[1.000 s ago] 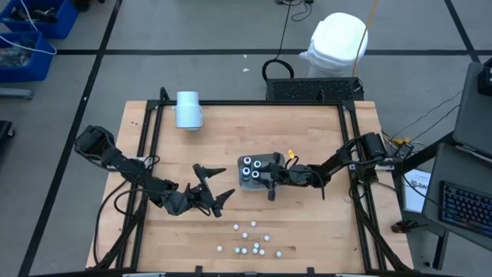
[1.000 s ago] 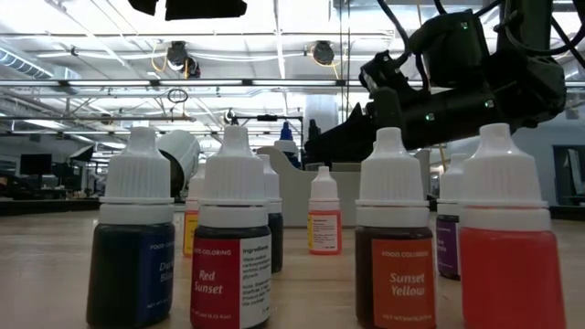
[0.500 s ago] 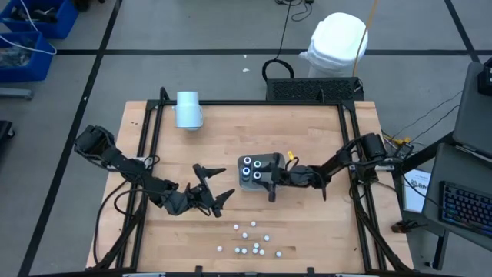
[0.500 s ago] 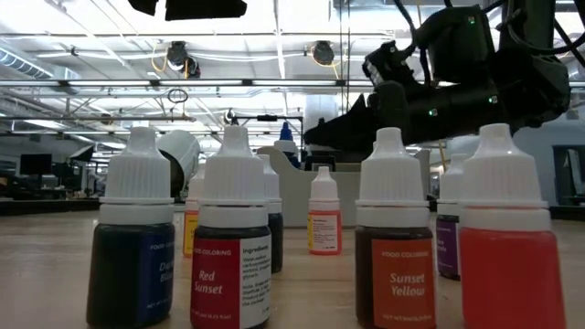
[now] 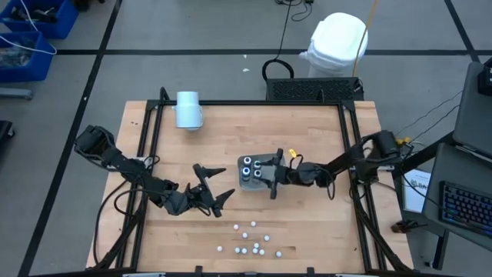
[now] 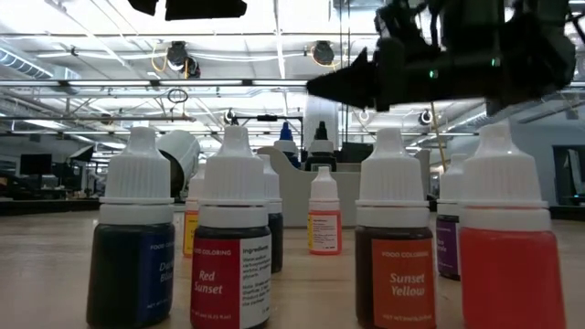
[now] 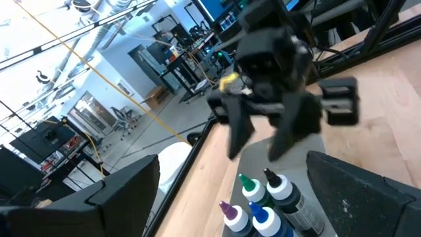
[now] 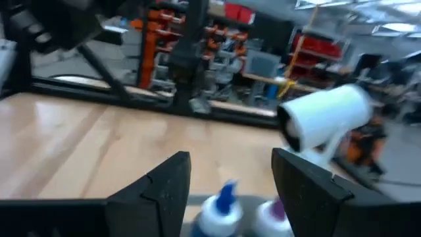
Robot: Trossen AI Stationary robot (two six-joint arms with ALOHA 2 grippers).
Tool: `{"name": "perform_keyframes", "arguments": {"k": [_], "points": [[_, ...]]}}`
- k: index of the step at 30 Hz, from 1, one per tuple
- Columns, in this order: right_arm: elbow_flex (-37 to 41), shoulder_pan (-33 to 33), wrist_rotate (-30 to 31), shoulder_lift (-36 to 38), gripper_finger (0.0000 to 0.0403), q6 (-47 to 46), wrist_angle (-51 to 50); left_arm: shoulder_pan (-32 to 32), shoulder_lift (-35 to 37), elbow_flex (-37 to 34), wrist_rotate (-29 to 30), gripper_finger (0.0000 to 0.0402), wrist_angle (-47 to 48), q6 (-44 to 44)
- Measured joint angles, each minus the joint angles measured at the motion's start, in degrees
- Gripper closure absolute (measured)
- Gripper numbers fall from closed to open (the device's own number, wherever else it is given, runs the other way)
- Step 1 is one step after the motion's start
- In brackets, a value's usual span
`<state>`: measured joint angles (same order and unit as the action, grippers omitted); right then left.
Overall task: Pick & Place food coloring
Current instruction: Put the small orange food coloring bottle into the gray bin
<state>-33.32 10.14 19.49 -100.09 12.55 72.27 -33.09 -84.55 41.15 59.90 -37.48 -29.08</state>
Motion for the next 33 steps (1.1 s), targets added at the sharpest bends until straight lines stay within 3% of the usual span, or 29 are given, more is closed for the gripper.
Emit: {"name": "perform_keyframes", "arguments": {"k": [9, 15, 22, 25, 28, 33], "points": [[0.0, 1.3, -0.25, 24.87, 0.0229, -1.48, -35.73, 0.0, 0.0, 0.0, 0.04, 0.0021, 0.37, 0.99], [0.18, 2.27, -0.31, 39.18, 0.027, -2.68, -52.23, 0.01, 0.0, 0.0, 0.07, 0.0021, 0.47, 1.18], [7.72, 1.31, -8.95, 52.76, 0.0349, -6.49, -56.32, 0.0, 0.0, 0.0, -1.08, 0.0021, 0.45, 1.36], [12.1, 0.06, -9.32, 58.88, 0.0391, -7.51, -56.18, -0.01, 0.0, 0.0, -1.46, 0.0021, 0.45, 1.4], [16.11, -2.33, -10.47, 65.08, 0.0395, -8.58, -55.99, 0.0, 0.0, 0.0, -1.45, 0.0021, 0.45, 1.62], [20.76, -8.08, -17.34, 74.14, 0.0401, -10.64, -56.96, -0.01, 0.0, 0.0, -1.46, 0.0021, 0.45, 1.99]]}}
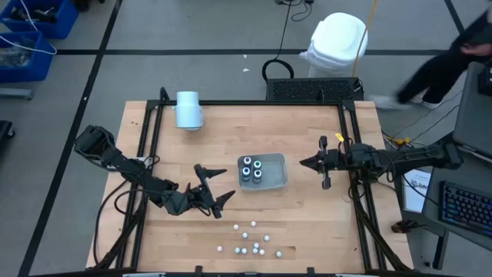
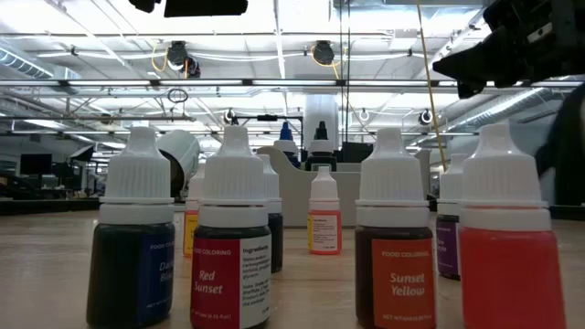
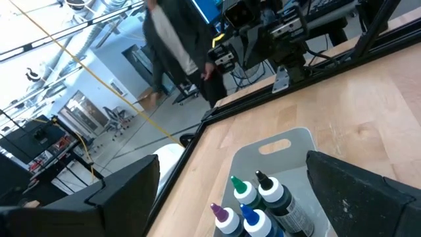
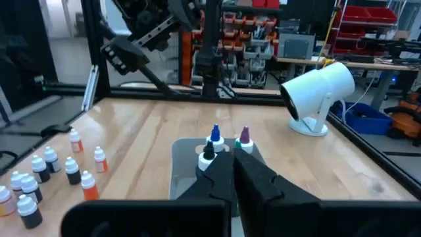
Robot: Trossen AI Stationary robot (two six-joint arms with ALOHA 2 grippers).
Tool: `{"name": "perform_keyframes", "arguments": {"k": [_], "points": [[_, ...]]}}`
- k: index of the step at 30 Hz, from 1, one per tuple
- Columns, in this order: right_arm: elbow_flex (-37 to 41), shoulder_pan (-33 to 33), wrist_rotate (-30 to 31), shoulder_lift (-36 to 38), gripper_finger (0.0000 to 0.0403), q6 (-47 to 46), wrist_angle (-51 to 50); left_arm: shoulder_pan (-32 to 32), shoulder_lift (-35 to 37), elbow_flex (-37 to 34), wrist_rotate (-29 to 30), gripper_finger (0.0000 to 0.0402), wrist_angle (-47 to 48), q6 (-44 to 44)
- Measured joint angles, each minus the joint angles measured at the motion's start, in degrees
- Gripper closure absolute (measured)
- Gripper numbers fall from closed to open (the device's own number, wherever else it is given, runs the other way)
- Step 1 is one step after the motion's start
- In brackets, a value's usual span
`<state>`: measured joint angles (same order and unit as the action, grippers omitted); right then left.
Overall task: Pick & Place food coloring
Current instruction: Put the small orange food coloring bottle into the gray bin
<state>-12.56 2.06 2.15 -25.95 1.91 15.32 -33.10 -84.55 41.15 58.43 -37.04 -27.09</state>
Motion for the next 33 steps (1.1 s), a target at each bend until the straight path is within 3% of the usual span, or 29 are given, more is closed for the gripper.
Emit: {"name": "perform_keyframes", "arguments": {"k": [6, 12, 28, 33], "points": [[3.7, -3.65, -0.96, 5.37, 0.0402, -0.56, 0.71, 0.46, 0.0, 0.0, -0.02, 0.0021, -0.01, 0.0], [9.58, -3.93, -0.98, 5.46, 0.0402, 1.51, 15.78, 1.96, 0.0, 0.0, 0.09, 0.0021, -0.11, 1.5], [10.32, -3.93, -0.98, 5.28, 0.0403, 2.76, 12.45, 7.4, 0.0, 0.0, -0.24, 0.0021, -0.52, 10.52], [10.37, -3.93, -0.98, 5.26, 0.0403, 0.58, 10.75, 10.96, -0.02, 0.39, -10.83, 0.0021, -0.19, 15.84]]}}
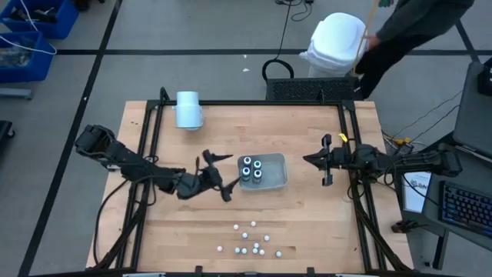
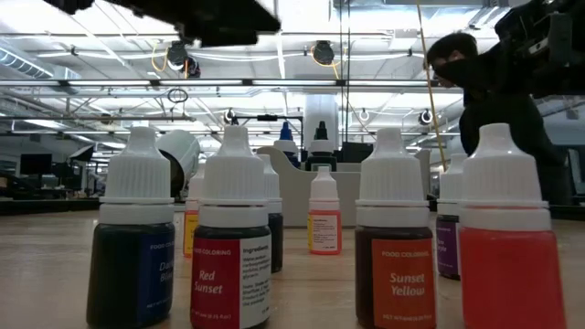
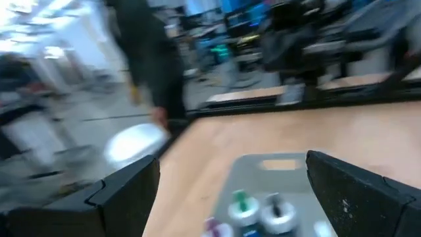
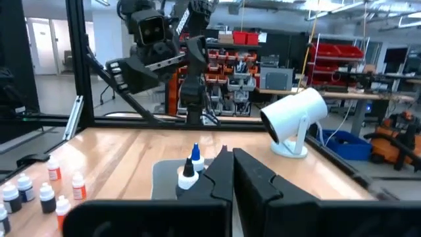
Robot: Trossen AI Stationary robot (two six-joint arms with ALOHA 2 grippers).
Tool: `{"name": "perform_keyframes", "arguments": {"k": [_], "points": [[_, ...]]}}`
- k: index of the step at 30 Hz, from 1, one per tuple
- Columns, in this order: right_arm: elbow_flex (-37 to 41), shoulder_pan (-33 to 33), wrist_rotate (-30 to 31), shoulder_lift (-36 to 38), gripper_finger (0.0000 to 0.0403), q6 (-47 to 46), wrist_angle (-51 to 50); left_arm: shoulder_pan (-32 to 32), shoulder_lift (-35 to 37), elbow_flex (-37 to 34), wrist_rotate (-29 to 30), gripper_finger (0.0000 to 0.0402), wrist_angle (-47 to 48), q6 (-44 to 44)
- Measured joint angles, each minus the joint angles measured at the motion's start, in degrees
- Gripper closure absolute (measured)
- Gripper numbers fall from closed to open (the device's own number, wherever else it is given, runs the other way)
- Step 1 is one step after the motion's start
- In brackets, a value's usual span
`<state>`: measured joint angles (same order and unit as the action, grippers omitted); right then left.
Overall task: Pick & Place food coloring
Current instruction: Put the small orange food coloring bottle into the gray bin
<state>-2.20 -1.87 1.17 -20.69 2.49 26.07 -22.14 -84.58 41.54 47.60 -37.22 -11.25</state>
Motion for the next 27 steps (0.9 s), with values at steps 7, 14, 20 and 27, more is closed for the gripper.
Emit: {"name": "perform_keyframes", "arguments": {"k": [7, 14, 20, 27], "points": [[0.02, 0.02, -0.01, 0.02, 0.0403, -1.8, -2.1, -4.64, -0.67, 17.18, -4.46, 0.0021, 22.77, 8.53], [0.07, 0.07, -0.02, 0.02, 0.0403, -4.0, -4.51, -9.04, -9.71, 44.08, -2.71, 0.0021, 64.05, 24.76], [0.07, 0.07, -0.02, 0.02, 0.0403, -4.26, -5.89, -10.23, -19.73, 57.67, -13.97, 0.0021, 79.04, 32.26], [0.07, 0.07, 0.04, 0.02, 0.0403, -4.03, -5.78, -10.73, -28.57, 59.36, -25.99, 0.0021, 85.56, 34.98]]}}
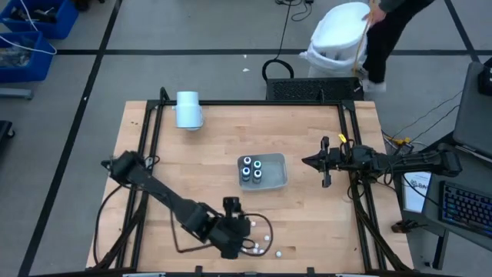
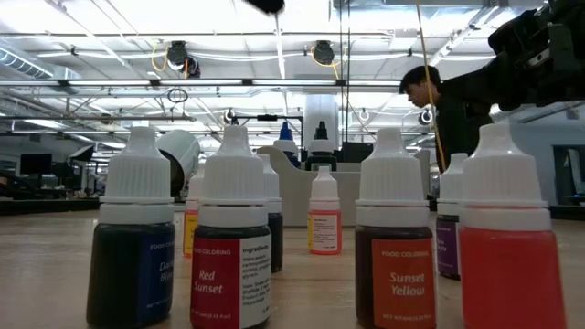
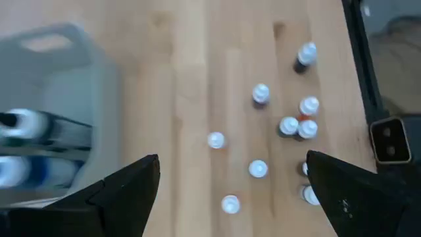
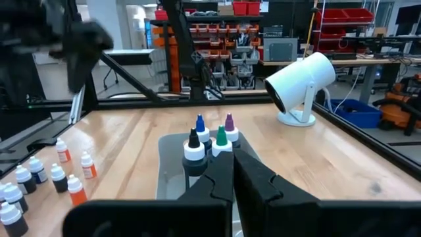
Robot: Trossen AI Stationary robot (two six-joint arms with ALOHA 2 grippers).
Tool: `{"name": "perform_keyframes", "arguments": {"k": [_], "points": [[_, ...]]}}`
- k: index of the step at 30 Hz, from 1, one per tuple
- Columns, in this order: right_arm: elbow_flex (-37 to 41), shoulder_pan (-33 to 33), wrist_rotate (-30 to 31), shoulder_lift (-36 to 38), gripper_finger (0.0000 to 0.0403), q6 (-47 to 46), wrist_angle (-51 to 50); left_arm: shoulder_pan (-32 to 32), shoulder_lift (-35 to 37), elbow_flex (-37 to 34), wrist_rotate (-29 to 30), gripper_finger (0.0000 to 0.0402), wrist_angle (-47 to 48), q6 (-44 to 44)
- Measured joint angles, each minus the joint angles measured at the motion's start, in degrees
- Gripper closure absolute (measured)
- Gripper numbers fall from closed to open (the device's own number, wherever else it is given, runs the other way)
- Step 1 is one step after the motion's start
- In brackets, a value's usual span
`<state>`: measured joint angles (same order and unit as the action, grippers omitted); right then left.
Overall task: Pick & Place food coloring
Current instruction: Put the small orange food coloring bottle into the gray bin
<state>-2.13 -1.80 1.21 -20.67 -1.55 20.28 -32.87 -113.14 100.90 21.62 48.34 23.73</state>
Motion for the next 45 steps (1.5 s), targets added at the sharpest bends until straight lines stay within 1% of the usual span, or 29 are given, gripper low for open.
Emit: {"name": "perform_keyframes", "arguments": {"k": [4, 7, 9, 15, 19, 22, 26, 29, 32, 38, 45], "points": [[0.0, 0.0, 0.04, 0.0, 0.0403, 0.11, 0.47, 0.23, -3.75, 0.02, -3.14, 0.0022, 0.17, -2.25], [0.02, 0.0, 0.09, -0.02, 0.0403, 0.11, 0.41, 0.85, -5.09, 0.02, -7.37, 0.0039, 0.29, -2.65], [0.02, 0.0, 0.11, 0.0, 0.0403, 0.14, 0.43, 1.35, -5.74, 0.02, -9.52, 0.0063, 0.32, -2.59], [0.02, 0.0, 0.15, -0.04, 0.0403, 0.27, -0.17, 2.11, -6.58, 0.02, -9.87, 0.0148, 1.75, -0.26], [0.02, 0.0, 0.15, -0.04, 0.0403, 0.29, -0.49, 2.47, -6.58, -1.2, -10.35, 0.0182, 2.33, 2.53], [0.02, 0.0, 0.15, -0.04, 0.0403, 0.28, -0.48, 2.48, -6.56, -1.86, -10.31, 0.0184, 2.52, 2.62], [0.02, 0.0, 0.15, -0.04, 0.0403, 0.27, -0.48, 2.72, -6.55, -3.83, -10.04, 0.0161, 2.5, 2.38], [0.02, 0.0, 0.15, -0.04, 0.0403, 0.27, -0.47, 3.03, -6.55, -5.18, -11.17, 0.0143, 2.41, 1.89], [0.02, 0.0, 0.17, -0.04, 0.0403, 0.27, -0.48, 3.22, -6.58, -5.98, -11.18, 0.0134, 2.05, 1.66], [0.02, 0.0, 0.17, -0.04, 0.0403, 0.27, -0.49, 3.91, -6.57, -8.71, -14.54, 0.0145, -1.47, 1.52], [0.02, 0.0, 0.17, -0.51, 0.0403, 0.27, -0.47, 4.43, -6.58, -9.99, -15.6, 0.0176, -4.25, 1.47]]}}
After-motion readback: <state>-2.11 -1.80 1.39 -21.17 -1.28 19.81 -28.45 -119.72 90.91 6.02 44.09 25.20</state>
